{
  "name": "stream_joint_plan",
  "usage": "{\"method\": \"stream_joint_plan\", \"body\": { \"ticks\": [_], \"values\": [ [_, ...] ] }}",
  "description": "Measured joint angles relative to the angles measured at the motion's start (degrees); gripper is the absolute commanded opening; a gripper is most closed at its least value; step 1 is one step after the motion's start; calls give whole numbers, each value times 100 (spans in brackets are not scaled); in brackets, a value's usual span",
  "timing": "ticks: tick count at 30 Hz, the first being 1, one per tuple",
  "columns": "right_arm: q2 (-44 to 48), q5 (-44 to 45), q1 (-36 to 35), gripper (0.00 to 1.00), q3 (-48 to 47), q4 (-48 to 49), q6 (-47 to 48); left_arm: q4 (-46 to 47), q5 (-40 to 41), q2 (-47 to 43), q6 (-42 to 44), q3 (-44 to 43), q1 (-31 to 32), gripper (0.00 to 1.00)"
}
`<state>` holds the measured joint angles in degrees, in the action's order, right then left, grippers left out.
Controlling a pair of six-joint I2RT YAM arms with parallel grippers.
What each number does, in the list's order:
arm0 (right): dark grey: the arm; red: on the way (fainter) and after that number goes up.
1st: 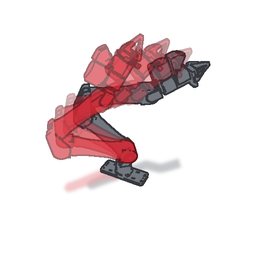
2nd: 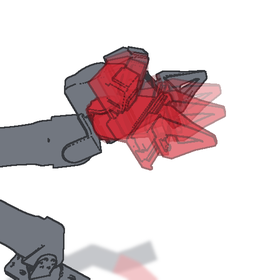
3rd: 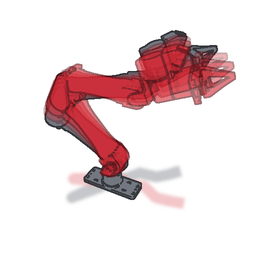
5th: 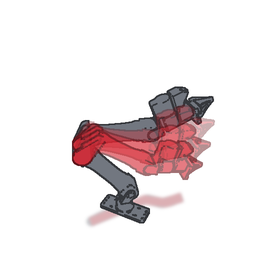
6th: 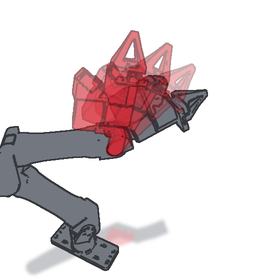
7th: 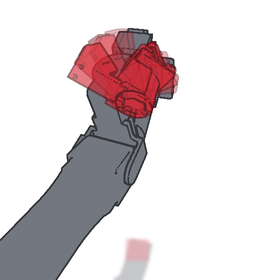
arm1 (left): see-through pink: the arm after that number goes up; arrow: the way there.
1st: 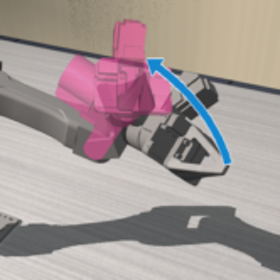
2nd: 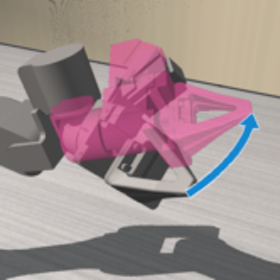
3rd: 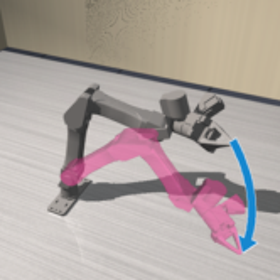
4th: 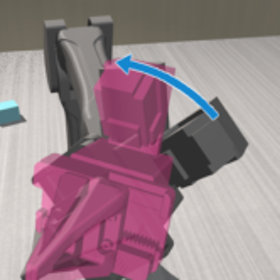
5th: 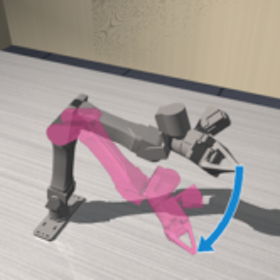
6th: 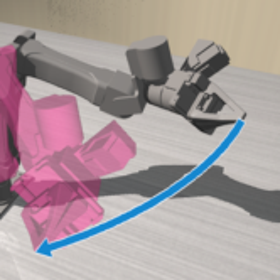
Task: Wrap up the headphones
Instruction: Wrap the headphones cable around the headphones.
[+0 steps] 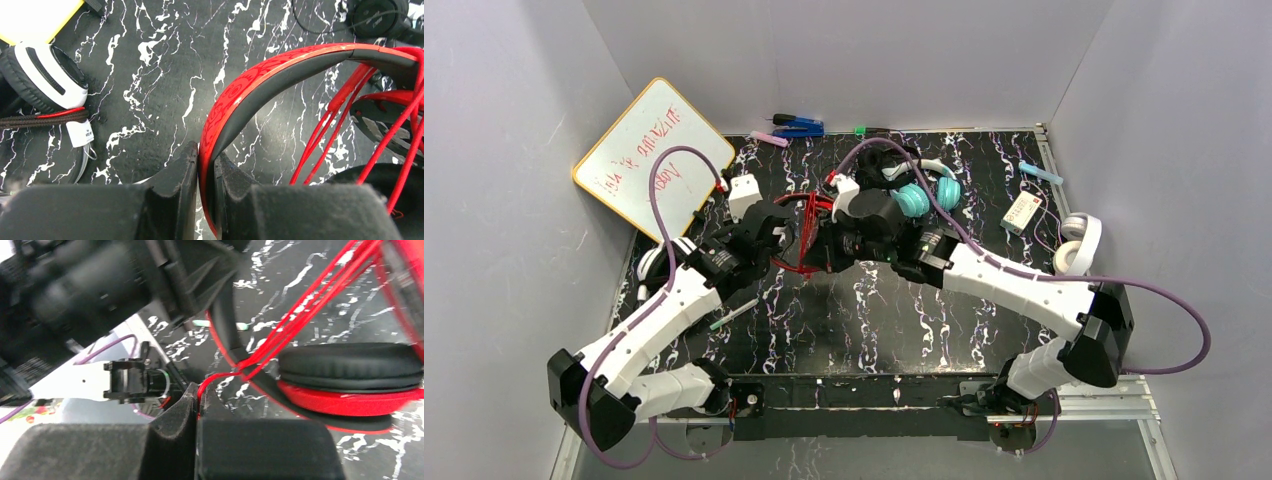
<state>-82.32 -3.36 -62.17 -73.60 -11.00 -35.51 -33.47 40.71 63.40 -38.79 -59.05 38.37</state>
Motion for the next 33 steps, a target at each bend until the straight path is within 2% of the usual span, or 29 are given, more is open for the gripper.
{"method": "stream_joint_plan", "body": {
  "ticks": [8,17,27,33],
  "values": [
    [-575,-17,457,6,-734,-1318,787,352,-660,-299,1460,302,0,0],
    [-702,-391,481,10,-914,-2006,1421,431,-1366,-332,2914,317,0,0],
    [-1117,-761,481,10,-1165,-2385,1799,321,-1572,-188,3738,299,0,0],
    [-1268,-800,492,13,-1305,-2693,1950,275,-1585,-85,4061,262,-17,0]
  ]
}}
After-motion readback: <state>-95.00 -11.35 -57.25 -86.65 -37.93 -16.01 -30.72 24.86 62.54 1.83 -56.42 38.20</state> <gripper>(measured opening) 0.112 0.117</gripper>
